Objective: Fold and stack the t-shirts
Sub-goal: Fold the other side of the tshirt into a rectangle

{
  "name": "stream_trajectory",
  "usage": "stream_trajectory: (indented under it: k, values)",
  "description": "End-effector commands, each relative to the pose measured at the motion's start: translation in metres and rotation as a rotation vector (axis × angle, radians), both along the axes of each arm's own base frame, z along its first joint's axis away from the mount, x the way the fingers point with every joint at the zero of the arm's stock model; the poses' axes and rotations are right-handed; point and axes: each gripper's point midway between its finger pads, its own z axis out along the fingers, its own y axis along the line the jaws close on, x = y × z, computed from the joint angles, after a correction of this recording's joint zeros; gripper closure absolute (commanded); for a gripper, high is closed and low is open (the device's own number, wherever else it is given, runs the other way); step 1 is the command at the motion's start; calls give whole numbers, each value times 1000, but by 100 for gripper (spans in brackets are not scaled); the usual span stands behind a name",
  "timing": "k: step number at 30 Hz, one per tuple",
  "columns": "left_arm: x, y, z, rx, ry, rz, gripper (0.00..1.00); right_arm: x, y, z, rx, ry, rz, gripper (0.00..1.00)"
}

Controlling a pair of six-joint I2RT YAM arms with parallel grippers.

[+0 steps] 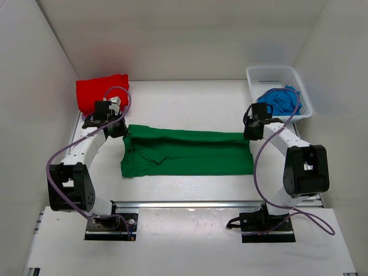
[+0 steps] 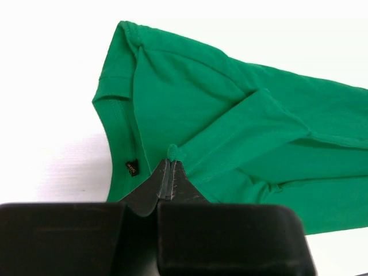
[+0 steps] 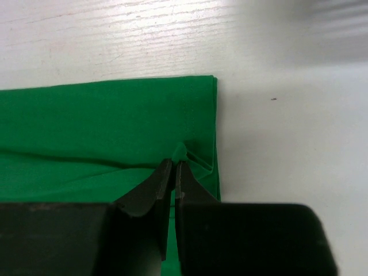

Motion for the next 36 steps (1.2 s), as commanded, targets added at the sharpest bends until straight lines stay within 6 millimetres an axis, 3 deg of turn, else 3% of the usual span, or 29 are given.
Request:
stream_trajectory:
  k: [1,22,30,36]
  values:
    - [-3,-1,16,-1,-41,-22,100,6,-4,23,-13,-75,1,100]
    - [-49,-6,5,7,25,-64,100,-21,-6,-3,-7,4,5,100]
    - [-67,-13,6,3,55,-95,100,-22,-4,-2,-4,3,10,100]
    - [-75,-10,-6,18,98,-87,100,-27,-8,-3,-12,13,3,100]
